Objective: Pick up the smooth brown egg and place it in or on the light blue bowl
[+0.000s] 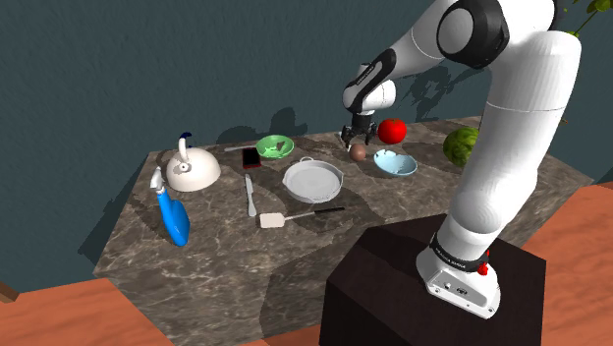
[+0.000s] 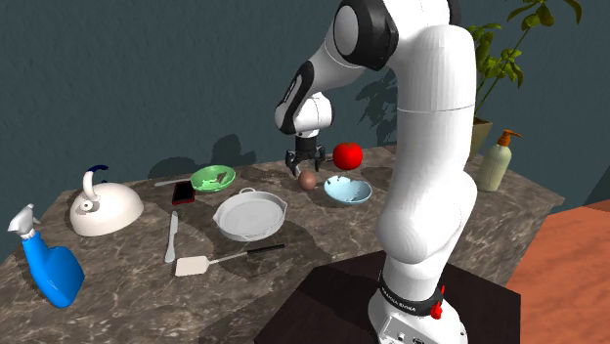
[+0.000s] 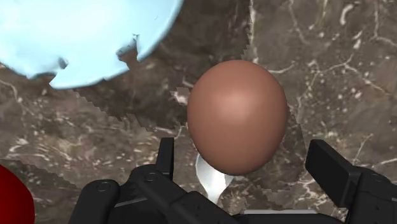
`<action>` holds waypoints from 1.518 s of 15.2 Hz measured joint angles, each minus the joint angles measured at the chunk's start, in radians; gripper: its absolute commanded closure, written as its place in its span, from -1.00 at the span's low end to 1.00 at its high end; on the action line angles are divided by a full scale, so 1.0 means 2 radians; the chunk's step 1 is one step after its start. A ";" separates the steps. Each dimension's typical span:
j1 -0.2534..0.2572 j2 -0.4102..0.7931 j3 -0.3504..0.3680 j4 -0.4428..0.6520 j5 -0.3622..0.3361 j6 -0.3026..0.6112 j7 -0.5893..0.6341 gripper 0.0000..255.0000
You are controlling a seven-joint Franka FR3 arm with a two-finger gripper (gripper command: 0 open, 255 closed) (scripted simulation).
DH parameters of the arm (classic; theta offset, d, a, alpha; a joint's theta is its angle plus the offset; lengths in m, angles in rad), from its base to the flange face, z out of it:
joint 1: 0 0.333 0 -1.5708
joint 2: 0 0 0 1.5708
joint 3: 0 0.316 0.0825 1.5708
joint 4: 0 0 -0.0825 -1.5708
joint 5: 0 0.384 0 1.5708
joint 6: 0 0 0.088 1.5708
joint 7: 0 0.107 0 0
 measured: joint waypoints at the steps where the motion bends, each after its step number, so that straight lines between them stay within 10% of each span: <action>1: -0.001 0.006 0.001 -0.001 0.004 0.007 -0.002 -1.00; 10: -0.004 0.026 0.006 -0.002 0.015 0.027 -0.010 -1.00; 11: -0.004 0.026 0.006 -0.002 0.015 0.027 -0.010 1.00; 23: -0.003 0.020 0.004 0.000 0.011 0.019 -0.008 1.00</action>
